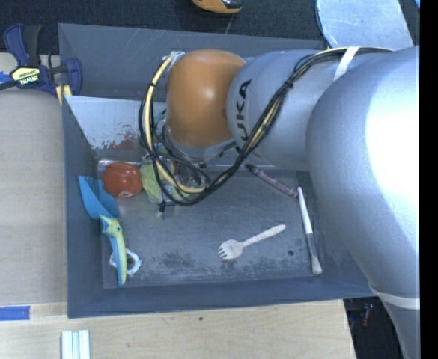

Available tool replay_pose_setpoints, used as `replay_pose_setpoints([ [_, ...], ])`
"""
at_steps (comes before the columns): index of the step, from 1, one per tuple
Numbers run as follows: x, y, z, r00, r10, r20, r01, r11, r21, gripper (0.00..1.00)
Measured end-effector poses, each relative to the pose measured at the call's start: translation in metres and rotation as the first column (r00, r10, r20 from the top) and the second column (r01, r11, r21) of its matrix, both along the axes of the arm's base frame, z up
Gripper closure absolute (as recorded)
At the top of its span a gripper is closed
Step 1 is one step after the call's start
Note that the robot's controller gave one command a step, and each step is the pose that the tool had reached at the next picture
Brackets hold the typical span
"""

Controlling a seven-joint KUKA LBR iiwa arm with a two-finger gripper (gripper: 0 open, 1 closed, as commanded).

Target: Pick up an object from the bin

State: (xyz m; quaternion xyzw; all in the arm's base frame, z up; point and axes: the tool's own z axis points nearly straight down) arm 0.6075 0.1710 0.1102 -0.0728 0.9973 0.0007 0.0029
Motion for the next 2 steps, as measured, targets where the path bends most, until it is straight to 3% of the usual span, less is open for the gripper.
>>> replay_pose_setpoints([
  [1,0.015,0.012,-0.034,0.981,0.195,0.015,-0.195,0.981,-0.008,0.00],
  [2,0.018,0.065,-0.037,0.977,0.213,0.013,-0.213,0.977,-0.012,1.00],
])
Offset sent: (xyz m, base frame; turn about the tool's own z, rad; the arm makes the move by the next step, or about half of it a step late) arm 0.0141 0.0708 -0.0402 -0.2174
